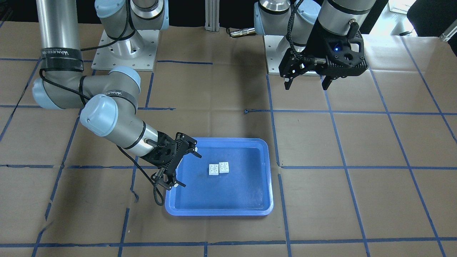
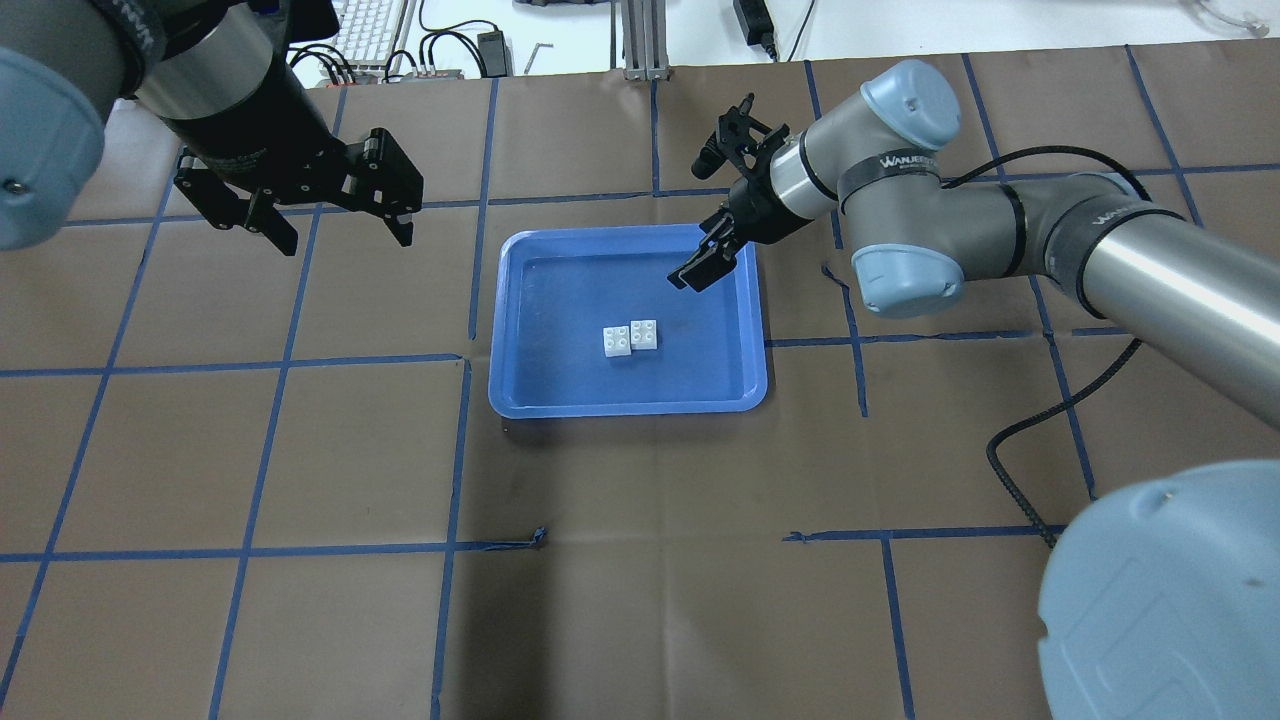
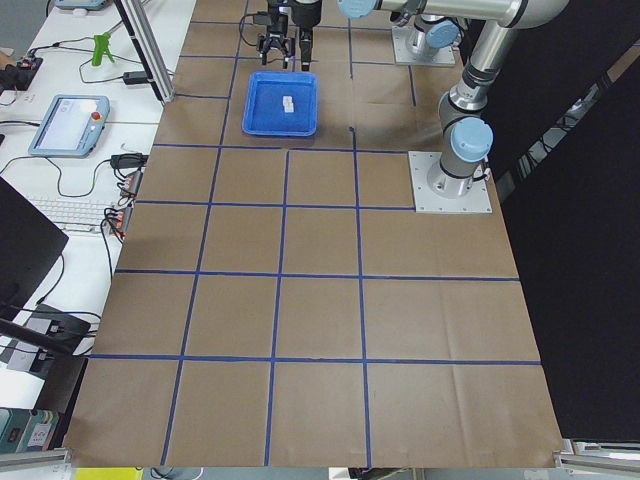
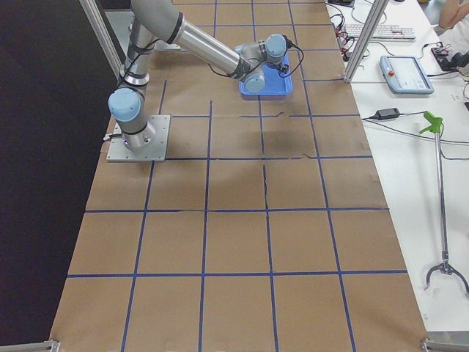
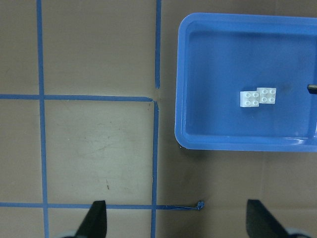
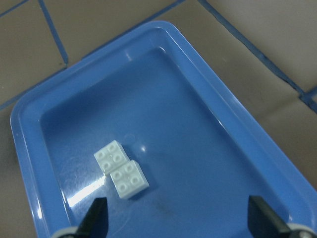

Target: Assemble white blocks and place on blue tray

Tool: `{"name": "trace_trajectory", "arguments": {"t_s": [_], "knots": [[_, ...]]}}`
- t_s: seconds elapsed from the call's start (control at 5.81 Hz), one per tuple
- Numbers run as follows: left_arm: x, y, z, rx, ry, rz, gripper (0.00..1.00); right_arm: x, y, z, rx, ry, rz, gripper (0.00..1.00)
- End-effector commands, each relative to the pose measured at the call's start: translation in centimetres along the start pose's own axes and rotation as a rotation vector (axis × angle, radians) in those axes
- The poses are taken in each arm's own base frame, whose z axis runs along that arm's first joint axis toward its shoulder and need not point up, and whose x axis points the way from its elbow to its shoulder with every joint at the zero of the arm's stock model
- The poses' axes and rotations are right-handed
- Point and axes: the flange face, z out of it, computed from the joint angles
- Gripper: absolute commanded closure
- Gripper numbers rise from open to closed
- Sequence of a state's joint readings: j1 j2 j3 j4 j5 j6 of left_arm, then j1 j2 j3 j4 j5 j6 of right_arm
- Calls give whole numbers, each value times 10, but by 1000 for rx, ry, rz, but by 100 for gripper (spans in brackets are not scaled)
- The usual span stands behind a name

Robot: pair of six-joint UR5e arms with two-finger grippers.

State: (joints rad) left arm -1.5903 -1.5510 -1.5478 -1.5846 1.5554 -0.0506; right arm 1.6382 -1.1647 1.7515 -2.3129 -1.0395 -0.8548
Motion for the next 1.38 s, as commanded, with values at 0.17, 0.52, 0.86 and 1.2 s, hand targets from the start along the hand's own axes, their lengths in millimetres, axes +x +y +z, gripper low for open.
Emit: {"name": "trace_trajectory", "arguments": {"t_s": [0.17, 0.52, 0.86, 1.2], "knots": [[0, 0, 0, 0, 0, 0, 1, -14, 3, -102, -249, 313, 422, 0], [0, 0, 0, 0, 0, 0, 1, -45, -8, -174, -390, 392, 758, 0], [0, 0, 0, 0, 2, 0, 1, -68, -28, -231, -465, 372, 896, 0], [0, 0, 0, 0, 0, 0, 1, -72, -29, -235, -457, 372, 894, 0]]}}
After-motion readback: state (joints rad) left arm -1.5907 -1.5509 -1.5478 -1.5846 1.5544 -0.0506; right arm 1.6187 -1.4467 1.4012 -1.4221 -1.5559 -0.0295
